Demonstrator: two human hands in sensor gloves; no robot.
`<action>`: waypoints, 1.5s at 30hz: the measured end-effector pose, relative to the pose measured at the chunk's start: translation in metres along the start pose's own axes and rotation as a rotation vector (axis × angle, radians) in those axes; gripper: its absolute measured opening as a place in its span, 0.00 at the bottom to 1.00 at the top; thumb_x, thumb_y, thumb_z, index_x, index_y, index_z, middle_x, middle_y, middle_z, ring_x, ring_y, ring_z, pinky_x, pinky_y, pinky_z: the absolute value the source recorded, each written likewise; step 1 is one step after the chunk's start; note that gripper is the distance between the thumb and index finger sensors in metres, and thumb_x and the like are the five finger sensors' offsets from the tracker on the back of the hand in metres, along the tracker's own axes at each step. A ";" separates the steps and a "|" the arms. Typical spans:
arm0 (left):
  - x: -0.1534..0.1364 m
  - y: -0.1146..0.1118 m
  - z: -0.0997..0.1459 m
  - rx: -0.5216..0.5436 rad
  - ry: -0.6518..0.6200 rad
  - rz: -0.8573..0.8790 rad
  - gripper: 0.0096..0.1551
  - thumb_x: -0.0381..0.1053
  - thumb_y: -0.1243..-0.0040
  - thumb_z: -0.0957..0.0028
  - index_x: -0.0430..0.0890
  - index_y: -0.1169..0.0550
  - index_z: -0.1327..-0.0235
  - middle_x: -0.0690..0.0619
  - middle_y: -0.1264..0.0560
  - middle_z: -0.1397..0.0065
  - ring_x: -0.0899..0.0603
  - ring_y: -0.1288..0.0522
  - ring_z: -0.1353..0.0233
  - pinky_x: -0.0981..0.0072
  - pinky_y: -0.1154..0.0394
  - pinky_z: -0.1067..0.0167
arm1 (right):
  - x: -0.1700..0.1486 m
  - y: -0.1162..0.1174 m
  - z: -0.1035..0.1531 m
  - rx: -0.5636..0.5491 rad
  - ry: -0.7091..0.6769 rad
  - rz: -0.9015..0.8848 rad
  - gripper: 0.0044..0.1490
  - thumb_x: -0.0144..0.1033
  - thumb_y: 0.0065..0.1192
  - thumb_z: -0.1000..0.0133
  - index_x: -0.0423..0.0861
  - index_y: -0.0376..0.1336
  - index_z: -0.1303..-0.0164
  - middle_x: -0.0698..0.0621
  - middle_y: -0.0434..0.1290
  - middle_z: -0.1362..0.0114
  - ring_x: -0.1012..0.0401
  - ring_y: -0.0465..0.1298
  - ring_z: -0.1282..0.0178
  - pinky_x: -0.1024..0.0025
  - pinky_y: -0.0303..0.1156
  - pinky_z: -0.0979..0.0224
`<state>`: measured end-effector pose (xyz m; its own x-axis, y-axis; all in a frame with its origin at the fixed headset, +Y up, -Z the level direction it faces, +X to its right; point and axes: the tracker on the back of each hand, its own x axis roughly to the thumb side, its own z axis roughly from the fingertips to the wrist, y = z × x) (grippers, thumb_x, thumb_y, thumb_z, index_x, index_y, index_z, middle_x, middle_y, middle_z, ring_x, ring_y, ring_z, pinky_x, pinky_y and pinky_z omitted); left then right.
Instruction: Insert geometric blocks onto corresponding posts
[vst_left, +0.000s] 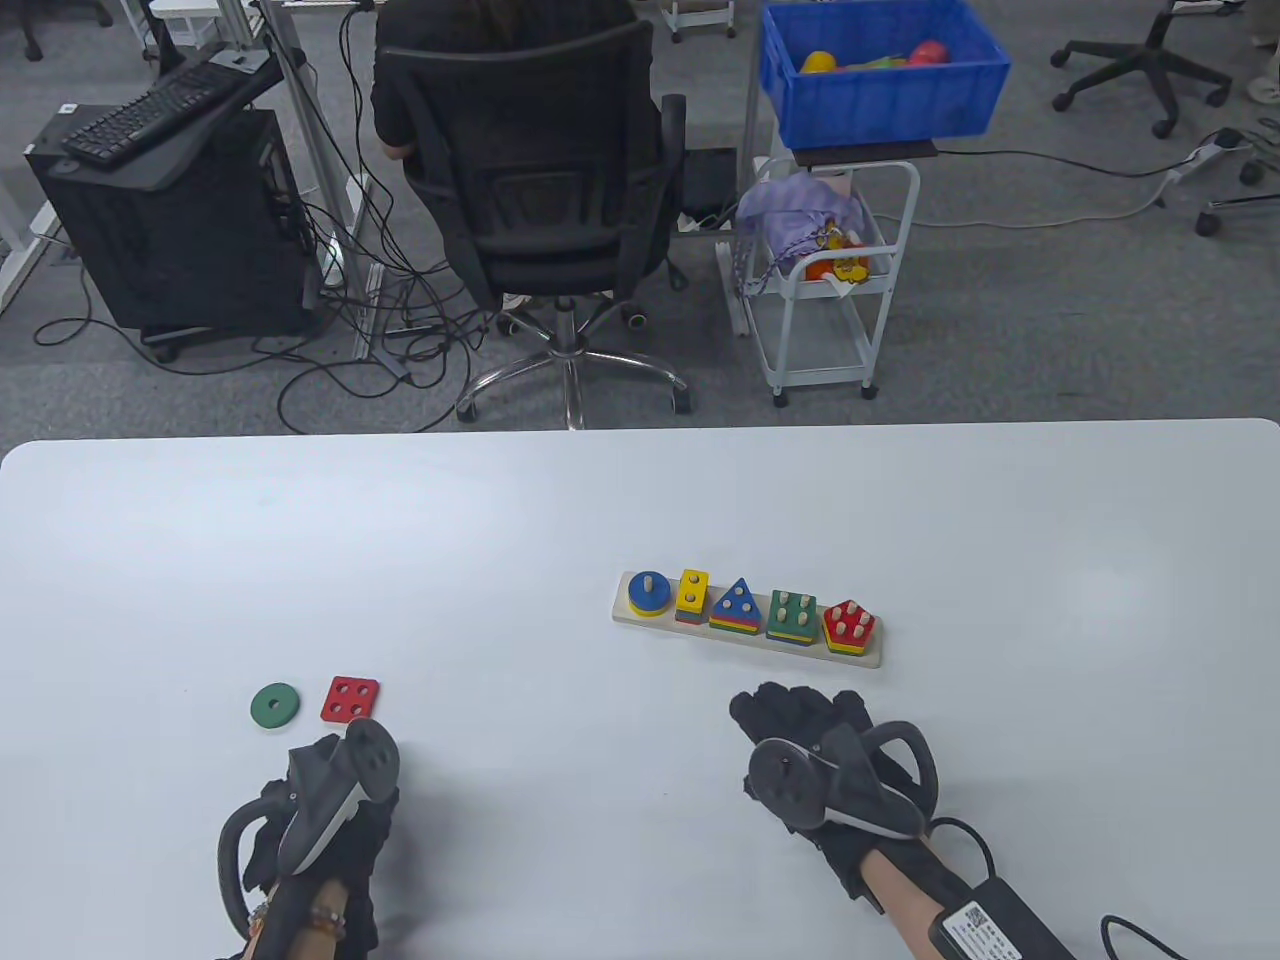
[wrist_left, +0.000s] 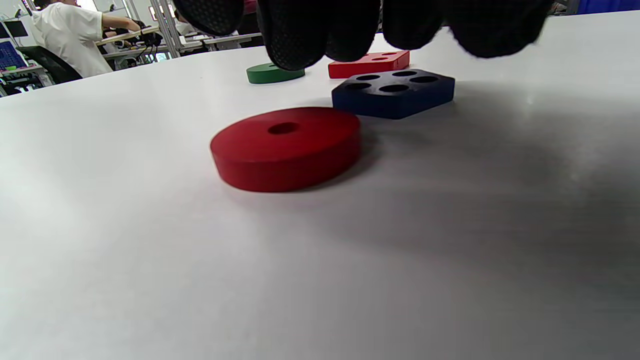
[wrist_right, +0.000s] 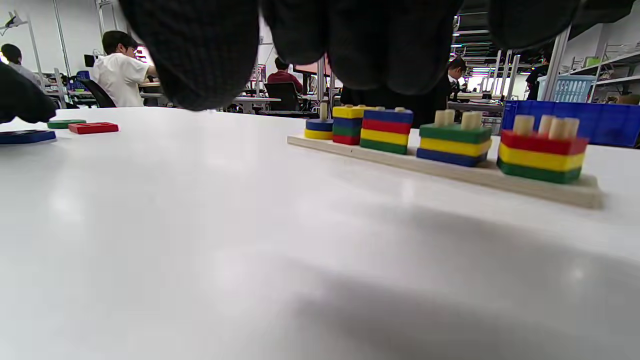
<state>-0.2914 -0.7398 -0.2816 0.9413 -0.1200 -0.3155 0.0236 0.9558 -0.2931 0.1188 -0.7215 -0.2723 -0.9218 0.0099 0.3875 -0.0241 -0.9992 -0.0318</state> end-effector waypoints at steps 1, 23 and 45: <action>0.000 0.000 0.000 -0.002 0.004 -0.002 0.37 0.63 0.40 0.46 0.62 0.35 0.21 0.55 0.37 0.12 0.44 0.34 0.15 0.41 0.39 0.21 | -0.001 0.005 0.004 -0.032 0.006 -0.021 0.44 0.51 0.66 0.49 0.49 0.56 0.23 0.42 0.65 0.20 0.43 0.68 0.24 0.30 0.62 0.28; 0.015 -0.006 -0.013 -0.003 0.069 -0.085 0.37 0.59 0.35 0.50 0.58 0.29 0.25 0.53 0.31 0.16 0.43 0.27 0.19 0.46 0.34 0.21 | -0.003 0.011 0.010 -0.019 -0.010 -0.083 0.41 0.50 0.63 0.47 0.49 0.57 0.24 0.42 0.65 0.21 0.42 0.67 0.23 0.29 0.61 0.29; 0.067 0.032 0.043 0.154 -0.452 0.431 0.37 0.60 0.38 0.45 0.59 0.36 0.22 0.54 0.34 0.16 0.43 0.29 0.21 0.46 0.34 0.22 | 0.022 0.008 0.009 -0.059 -0.101 -0.174 0.45 0.51 0.63 0.47 0.46 0.53 0.22 0.41 0.64 0.21 0.42 0.69 0.24 0.31 0.64 0.30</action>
<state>-0.2127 -0.7061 -0.2736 0.9253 0.3765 0.0449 -0.3722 0.9246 -0.0814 0.1015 -0.7300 -0.2556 -0.8586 0.1748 0.4820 -0.2043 -0.9789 -0.0089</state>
